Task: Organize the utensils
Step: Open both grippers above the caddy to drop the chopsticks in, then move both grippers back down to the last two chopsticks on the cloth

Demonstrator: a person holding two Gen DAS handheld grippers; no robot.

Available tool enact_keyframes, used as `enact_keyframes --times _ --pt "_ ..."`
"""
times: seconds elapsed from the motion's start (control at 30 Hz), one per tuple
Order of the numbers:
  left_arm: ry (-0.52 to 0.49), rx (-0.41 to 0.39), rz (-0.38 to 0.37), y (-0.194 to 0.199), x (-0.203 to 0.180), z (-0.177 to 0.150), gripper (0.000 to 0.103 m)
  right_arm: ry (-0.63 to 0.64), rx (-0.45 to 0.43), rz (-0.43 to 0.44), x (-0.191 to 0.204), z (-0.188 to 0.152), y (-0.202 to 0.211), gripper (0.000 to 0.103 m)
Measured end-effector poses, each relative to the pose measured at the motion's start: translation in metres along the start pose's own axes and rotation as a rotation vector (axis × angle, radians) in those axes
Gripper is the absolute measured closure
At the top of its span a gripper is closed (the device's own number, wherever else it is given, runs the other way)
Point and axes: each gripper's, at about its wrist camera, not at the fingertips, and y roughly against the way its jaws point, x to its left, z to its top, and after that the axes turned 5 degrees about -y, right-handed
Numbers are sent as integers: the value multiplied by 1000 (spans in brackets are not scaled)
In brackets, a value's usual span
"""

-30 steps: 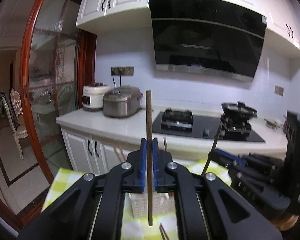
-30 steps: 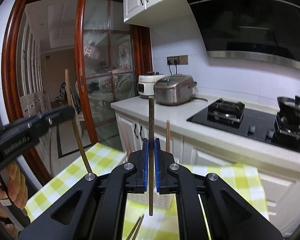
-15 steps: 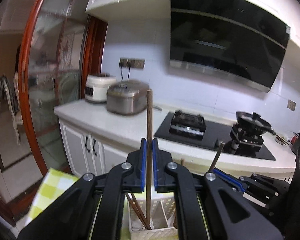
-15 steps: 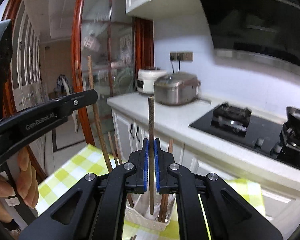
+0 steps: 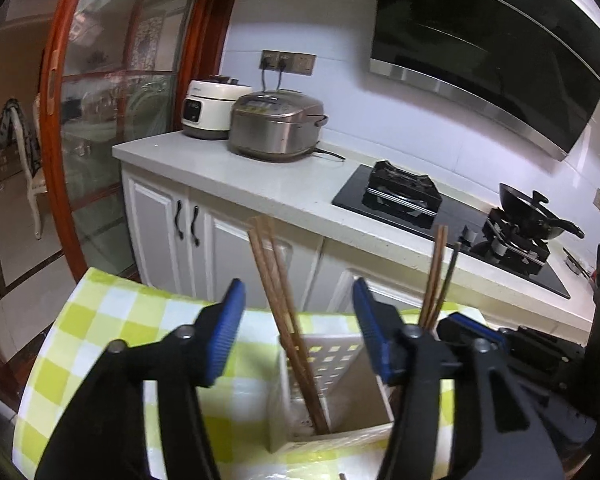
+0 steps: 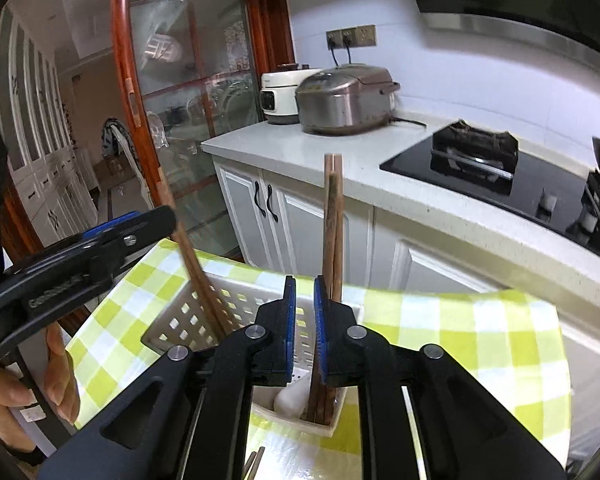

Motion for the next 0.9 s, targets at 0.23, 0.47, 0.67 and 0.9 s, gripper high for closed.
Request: enact_keyframes --times 0.23,0.47,0.67,0.9 --pt "22 -59 47 47 11 -14 21 -18 -71 18 -6 -15 47 54" --pt "5 -68 110 104 5 -79 6 -15 -73 9 0 -75 90 51" --pt "-11 20 109 126 1 -156 5 -63 11 10 2 -150 94 51" --pt "35 90 90 140 6 -213 5 -45 156 -11 18 -206 68 52"
